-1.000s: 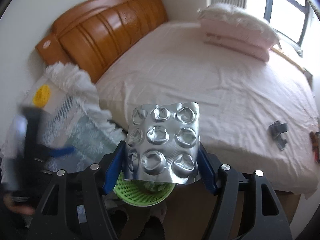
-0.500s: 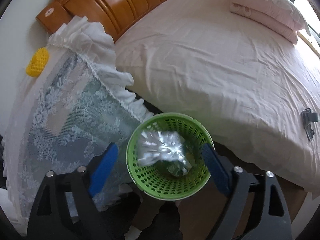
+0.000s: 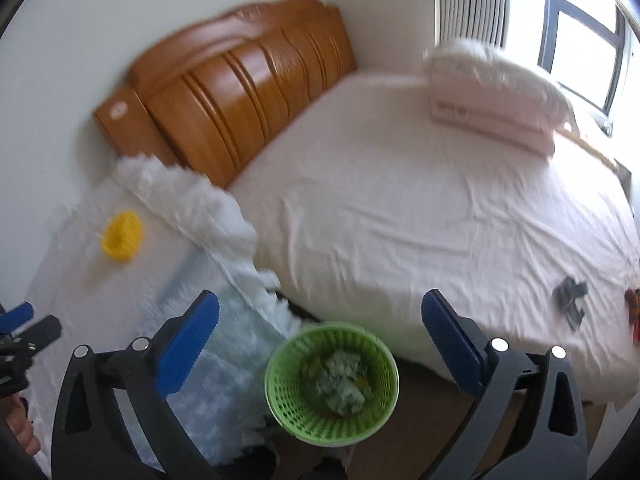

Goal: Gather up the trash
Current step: 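Move both tools back over the lace-covered bed toward the yellow sponge, then grasp the clear plastic cup with the left tool while the right tool grasps the yellow sponge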

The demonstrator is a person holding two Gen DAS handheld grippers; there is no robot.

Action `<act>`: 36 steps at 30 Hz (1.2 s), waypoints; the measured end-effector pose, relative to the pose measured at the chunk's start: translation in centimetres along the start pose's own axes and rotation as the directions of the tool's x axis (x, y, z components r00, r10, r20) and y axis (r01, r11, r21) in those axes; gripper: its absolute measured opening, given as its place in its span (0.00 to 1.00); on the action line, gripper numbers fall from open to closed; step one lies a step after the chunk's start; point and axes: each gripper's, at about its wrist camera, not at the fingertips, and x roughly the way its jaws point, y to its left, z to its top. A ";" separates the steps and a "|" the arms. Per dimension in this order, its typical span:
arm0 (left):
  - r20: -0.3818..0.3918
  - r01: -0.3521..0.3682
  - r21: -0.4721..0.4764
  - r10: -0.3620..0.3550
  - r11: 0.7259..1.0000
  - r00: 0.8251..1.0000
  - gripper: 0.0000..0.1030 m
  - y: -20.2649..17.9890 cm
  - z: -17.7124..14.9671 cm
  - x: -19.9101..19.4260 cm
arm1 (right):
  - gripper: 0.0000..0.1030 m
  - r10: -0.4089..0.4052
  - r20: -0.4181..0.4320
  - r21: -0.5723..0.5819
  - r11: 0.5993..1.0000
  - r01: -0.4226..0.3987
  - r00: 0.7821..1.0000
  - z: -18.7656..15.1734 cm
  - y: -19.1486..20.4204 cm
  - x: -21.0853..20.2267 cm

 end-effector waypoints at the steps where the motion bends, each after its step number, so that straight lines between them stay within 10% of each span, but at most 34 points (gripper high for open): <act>1: 0.006 0.001 -0.008 -0.001 1.000 1.000 0.92 0.4 0.2 -0.2 | 0.98 0.004 0.008 -0.002 1.000 -0.004 1.000 0.4 0.4 -0.3; 19: 0.038 -0.073 -0.133 0.078 0.988 0.996 0.92 7.9 0.1 -1.3 | 0.98 0.162 -0.043 -0.120 0.979 -0.166 0.986 1.4 10.9 2.2; 36: -0.005 -0.204 -0.355 0.217 0.912 0.976 0.92 21.3 -1.6 -1.4 | 0.98 0.165 -0.249 -0.348 0.904 -0.247 0.955 2.5 30.1 18.2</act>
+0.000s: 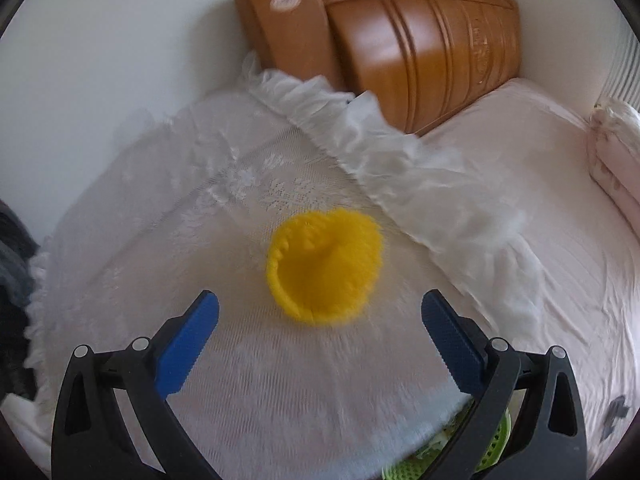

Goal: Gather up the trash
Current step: 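Grasp the clear plastic cup with the left tool while the right tool grasps the yellow sponge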

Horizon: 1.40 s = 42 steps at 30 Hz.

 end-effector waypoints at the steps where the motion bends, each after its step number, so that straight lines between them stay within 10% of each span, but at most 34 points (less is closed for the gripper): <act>1: -0.003 -0.004 -0.012 0.004 1.000 1.000 0.92 0.6 0.2 0.2 | 0.98 -0.015 -0.014 -0.011 1.000 0.015 1.000 0.3 0.3 1.0; 6: -0.022 -0.026 -0.068 0.025 0.997 0.999 0.92 2.9 1.1 1.6 | 0.94 -0.028 -0.046 -0.028 0.999 0.027 0.999 1.0 1.1 3.8; 14: -0.053 -0.062 -0.125 0.055 0.990 0.997 0.92 4.6 4.5 5.7 | 0.41 0.022 -0.048 -0.027 0.999 -0.024 0.999 1.7 0.3 3.2; 24: -0.013 -0.056 -0.276 0.055 0.960 0.998 0.92 4.5 13.0 12.7 | 0.37 0.081 0.020 -0.007 0.997 -0.081 0.996 2.5 -0.3 -1.4; 31: -0.038 -0.116 -0.522 0.113 0.845 0.993 0.92 6.6 20.6 21.7 | 0.37 0.090 0.057 0.020 0.996 -0.091 0.994 2.4 -0.5 -4.5; 42: -0.237 -0.314 -0.642 0.209 0.699 0.949 0.92 8.4 26.0 33.0 | 0.37 0.084 0.046 0.107 0.990 -0.089 0.995 1.7 -0.6 -5.7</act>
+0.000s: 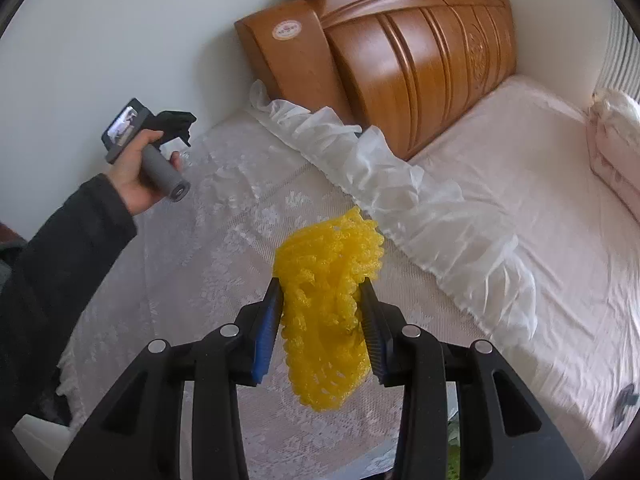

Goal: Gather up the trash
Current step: 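Grasp the clear plastic cup with the left tool while the right tool grasps the yellow sponge, then carry the clear cup and yellow sponge over the green wastebasket, opening the left tool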

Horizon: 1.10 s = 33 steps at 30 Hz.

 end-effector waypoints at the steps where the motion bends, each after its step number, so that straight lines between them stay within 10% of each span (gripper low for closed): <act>1: -0.002 -0.002 -0.015 0.002 1.000 1.000 0.92 -0.2 0.1 0.4 | 0.37 -0.005 -0.007 0.003 1.000 0.005 1.000 -0.2 0.0 0.0; 9: 0.022 -0.021 -0.008 0.021 1.000 1.000 0.58 -1.5 0.4 1.1 | 0.38 -0.022 -0.039 0.023 0.999 0.023 0.999 -1.0 0.0 0.6; 19: 0.051 -0.019 0.100 0.014 0.995 0.999 0.58 -0.4 -0.5 -1.2 | 0.38 -0.001 -0.037 0.000 1.000 0.001 0.999 -1.3 0.4 0.7; 33: 0.145 0.102 0.344 -0.160 0.933 0.976 0.58 8.6 -9.0 -16.4 | 0.38 0.098 0.036 -0.103 0.990 -0.093 0.995 -2.1 3.4 -2.8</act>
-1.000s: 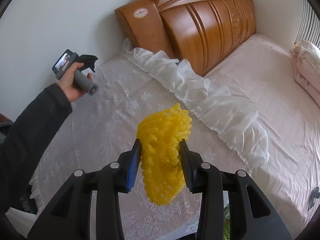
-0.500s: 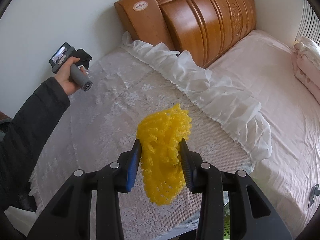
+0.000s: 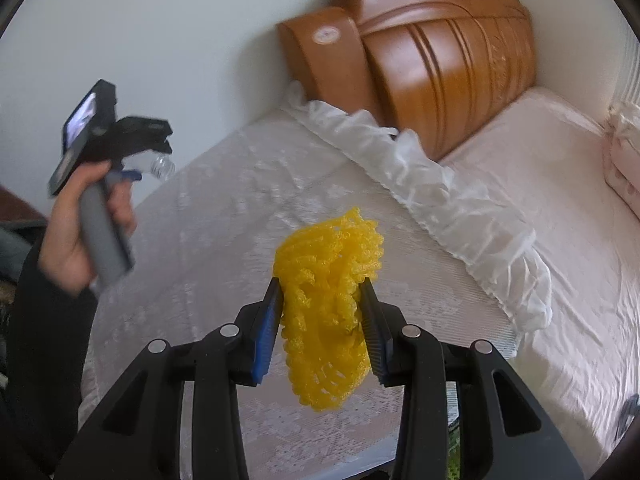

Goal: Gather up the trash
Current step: 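Carry the clear cup and yellow sponge over the green wastebasket, opening the left tool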

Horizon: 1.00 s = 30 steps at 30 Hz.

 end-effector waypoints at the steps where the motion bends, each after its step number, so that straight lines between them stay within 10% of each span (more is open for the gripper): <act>1: 0.006 0.013 0.013 -0.013 1.000 1.000 0.58 1.0 -0.7 -1.3 | 0.38 0.012 0.007 -0.014 1.000 -0.011 1.000 -0.1 0.3 -0.3; 15: -0.043 0.159 0.289 -0.154 0.944 0.987 0.58 2.2 -17.1 -15.8 | 0.38 0.068 0.058 -0.019 0.998 -0.067 0.996 -7.5 -4.8 -7.7; 18: -0.096 0.265 0.401 -0.247 0.877 0.964 0.58 -1.5 -21.5 -17.8 | 0.38 -0.017 0.062 0.055 0.998 0.013 0.998 -10.5 -9.6 -10.2; 24: -0.295 0.499 0.605 -0.408 0.621 0.864 0.58 -10.6 -32.0 -20.3 | 0.38 -0.253 0.070 0.214 0.948 0.233 0.965 -16.4 -18.9 -16.6; 30: -0.516 0.608 0.678 -0.323 0.412 0.794 0.58 -18.2 -43.2 -18.3 | 0.39 -0.377 0.059 0.378 0.865 0.329 0.924 -22.1 -24.5 -22.2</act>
